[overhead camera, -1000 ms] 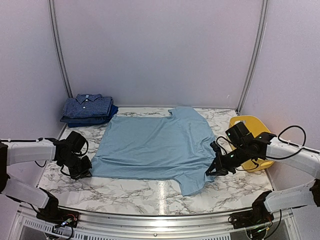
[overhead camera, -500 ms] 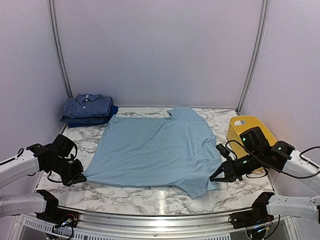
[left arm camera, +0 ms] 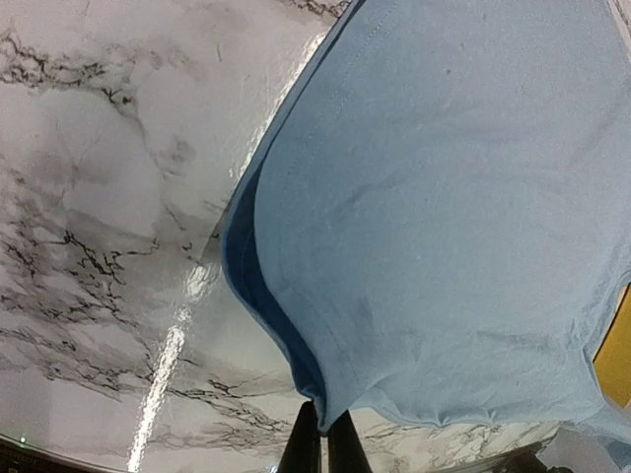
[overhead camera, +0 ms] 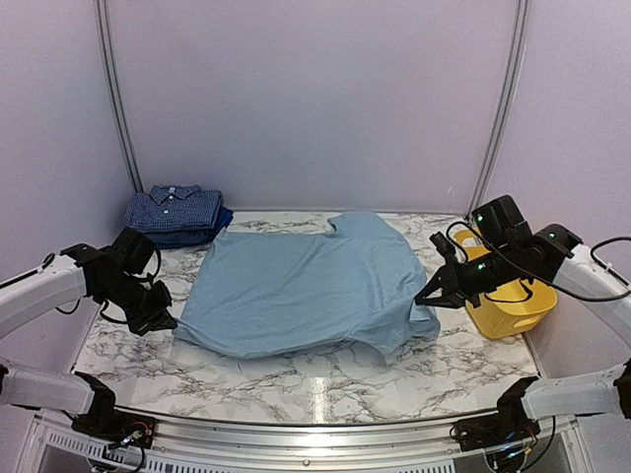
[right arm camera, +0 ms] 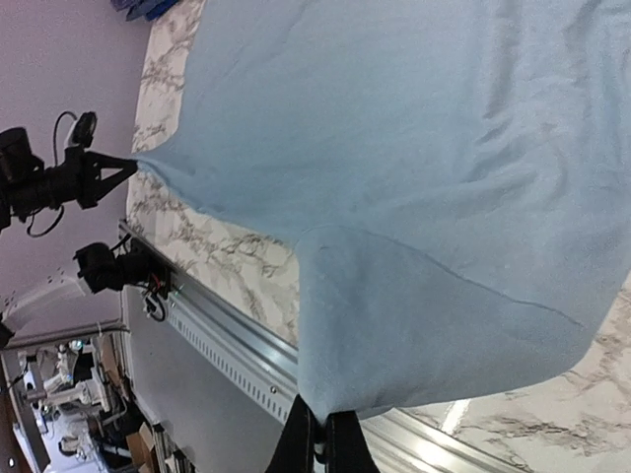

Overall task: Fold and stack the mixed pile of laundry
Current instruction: Fold the flattened T-shirt at the center of the board.

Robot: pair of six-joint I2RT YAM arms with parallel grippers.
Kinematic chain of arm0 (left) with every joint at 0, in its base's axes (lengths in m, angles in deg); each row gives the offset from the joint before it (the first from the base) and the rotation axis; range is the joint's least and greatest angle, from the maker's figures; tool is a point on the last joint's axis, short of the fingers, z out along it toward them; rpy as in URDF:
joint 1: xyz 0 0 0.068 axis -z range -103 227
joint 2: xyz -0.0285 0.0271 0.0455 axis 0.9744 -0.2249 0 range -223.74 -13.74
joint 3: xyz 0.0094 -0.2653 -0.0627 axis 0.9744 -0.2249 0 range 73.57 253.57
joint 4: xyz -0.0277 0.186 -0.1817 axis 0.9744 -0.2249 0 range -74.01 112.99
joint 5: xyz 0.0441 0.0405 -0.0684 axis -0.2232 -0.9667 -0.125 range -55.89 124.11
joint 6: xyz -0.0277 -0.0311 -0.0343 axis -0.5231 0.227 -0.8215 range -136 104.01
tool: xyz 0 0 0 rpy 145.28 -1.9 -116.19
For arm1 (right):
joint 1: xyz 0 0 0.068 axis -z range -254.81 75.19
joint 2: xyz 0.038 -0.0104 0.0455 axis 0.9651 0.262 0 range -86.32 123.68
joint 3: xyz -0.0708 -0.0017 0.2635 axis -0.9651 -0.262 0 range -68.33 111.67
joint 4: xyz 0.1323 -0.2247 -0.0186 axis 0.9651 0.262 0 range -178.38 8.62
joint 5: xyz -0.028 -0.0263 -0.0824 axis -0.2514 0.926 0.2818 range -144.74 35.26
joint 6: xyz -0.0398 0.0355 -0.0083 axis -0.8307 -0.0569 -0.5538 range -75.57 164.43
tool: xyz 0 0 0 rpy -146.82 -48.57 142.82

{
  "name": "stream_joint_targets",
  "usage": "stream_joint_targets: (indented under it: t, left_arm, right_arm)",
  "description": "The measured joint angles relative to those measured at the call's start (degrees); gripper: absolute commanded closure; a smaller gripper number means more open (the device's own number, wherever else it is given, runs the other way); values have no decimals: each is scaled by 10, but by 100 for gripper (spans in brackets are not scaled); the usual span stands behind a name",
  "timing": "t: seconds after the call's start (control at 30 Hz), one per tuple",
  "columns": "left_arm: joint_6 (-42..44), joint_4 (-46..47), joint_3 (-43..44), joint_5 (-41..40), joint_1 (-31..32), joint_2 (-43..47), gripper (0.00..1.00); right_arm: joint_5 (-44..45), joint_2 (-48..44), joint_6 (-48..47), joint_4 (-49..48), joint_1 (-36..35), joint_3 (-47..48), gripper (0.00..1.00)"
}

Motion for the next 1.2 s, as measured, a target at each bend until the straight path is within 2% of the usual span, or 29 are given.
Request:
stream_joint_targets:
  t: [0.43, 0.77, 1.07, 1.1, 1.13, 1.2]
  left_arm:
    - [82, 21, 118, -19, -51, -163, 100]
    - [125, 47, 201, -22, -51, -276, 100]
    - [150, 57, 265, -32, -52, -358, 100]
    - [151, 57, 269, -34, -52, -366, 98]
    - [152, 58, 271, -35, -52, -372, 92]
    - [154, 59, 277, -36, -52, -386, 72]
  right_arm:
    - [38, 202, -112, 29, 130, 93, 100]
    - [34, 349, -181, 28, 154, 174, 100]
    - [33, 429, -198, 8, 174, 230, 100]
    - [33, 439, -198, 2, 174, 234, 98]
    - [33, 449, -198, -2, 174, 237, 88]
    - [31, 464, -196, -7, 174, 241, 67]
